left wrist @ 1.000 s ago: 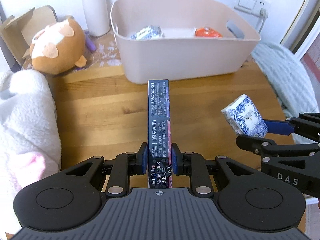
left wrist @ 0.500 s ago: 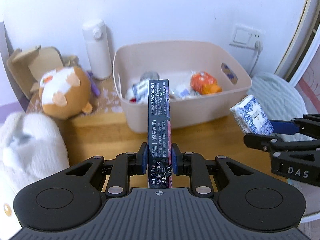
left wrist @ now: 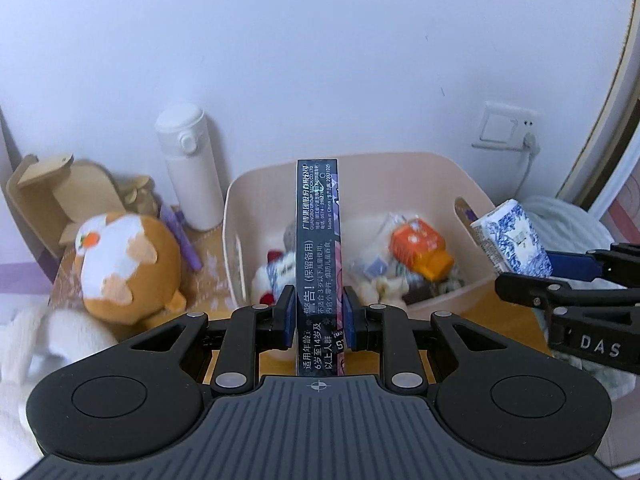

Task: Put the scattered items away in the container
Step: 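Carry long dark box with left tool while right tool carries tissue pack into basket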

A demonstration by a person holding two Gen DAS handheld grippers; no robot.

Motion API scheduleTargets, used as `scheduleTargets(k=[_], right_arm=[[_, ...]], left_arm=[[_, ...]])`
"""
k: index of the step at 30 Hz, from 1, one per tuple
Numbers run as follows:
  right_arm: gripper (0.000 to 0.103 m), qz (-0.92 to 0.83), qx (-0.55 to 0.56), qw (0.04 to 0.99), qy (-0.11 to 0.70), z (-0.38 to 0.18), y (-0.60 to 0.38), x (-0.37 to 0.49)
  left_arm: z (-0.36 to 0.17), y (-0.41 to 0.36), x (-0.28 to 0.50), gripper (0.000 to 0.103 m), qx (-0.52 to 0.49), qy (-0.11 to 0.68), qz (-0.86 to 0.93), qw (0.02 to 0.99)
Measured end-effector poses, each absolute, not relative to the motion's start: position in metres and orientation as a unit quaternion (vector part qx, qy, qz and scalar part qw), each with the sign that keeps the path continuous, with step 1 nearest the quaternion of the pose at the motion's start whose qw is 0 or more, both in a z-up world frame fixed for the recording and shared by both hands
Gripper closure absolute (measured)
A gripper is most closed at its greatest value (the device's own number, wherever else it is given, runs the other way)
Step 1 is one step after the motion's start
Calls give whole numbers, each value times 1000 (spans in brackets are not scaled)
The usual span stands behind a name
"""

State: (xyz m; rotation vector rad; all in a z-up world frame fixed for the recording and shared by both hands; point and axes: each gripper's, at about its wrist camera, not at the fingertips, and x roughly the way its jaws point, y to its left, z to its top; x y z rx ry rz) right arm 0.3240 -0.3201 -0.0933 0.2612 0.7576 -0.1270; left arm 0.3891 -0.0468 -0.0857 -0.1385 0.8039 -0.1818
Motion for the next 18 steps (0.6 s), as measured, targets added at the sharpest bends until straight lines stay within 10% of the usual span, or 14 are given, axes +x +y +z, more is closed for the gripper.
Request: scheduleTargets(k=[18], right_arm=[[59, -69, 118, 913, 383, -125, -356, 407]], left_arm=[[-114, -81, 484, 80, -52, 437, -83, 894]])
